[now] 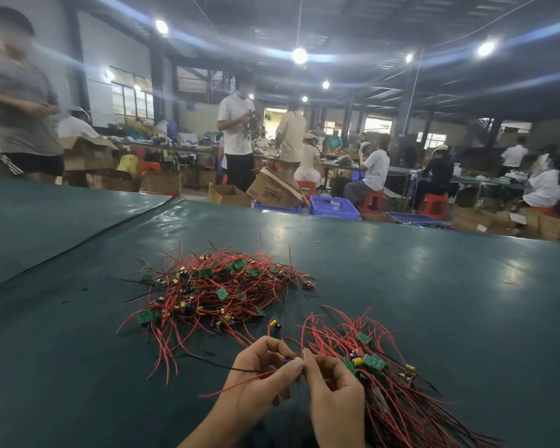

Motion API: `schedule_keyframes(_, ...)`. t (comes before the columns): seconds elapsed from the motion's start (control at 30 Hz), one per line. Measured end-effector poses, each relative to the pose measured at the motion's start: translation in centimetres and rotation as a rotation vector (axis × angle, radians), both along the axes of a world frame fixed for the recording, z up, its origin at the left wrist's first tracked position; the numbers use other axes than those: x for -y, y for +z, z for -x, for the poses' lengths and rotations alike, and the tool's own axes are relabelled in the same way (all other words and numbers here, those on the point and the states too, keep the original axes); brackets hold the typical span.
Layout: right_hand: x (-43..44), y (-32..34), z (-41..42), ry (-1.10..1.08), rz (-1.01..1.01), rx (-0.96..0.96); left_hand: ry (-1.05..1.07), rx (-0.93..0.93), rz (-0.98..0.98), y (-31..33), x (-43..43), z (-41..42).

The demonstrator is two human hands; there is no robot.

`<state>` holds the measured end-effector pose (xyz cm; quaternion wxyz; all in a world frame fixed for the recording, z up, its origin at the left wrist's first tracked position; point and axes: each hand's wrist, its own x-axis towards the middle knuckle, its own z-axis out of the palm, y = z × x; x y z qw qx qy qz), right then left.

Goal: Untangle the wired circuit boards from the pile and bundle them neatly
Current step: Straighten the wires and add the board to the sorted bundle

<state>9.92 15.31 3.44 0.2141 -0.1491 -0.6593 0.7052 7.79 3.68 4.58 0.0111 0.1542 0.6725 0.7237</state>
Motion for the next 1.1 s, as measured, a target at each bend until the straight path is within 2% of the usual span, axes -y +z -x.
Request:
schedule_keyframes(0.17,-0.22,0.13,0.11,0.044,0.138,0.096,0.009,-0.054,0.049,-0.38,-0.22,-0.09)
schedule_keyframes(0.37,-0.42,0.07,0.28,0.026,0.189,0.103,0.029,-0.043,0.037,-0.22,-0.32,-0.04)
schedule_keyframes(0.57,-0.49,-0.12,0.24,-0.013,0.212,-0.042,0.049,-0.011,0.011,-0.29,-0.11,0.2)
schedule_keyframes(0.67,-0.51,0.15,-0.04,0.029,0.147,-0.086,0.036,-0.013,0.005,-0.42,0.05,0.4)
schedule_keyframes(0.83,0.07,0.41,-0.37,0.124,0.07,0.015,-0.03,-0.03,-0.007,-0.46,0.01,0.25)
schedule_keyframes(1.1,-0.05,0.58,-0.18,0.134,0.14,0.054,-0.091,-0.033,-0.005,-0.39,0.01,0.22)
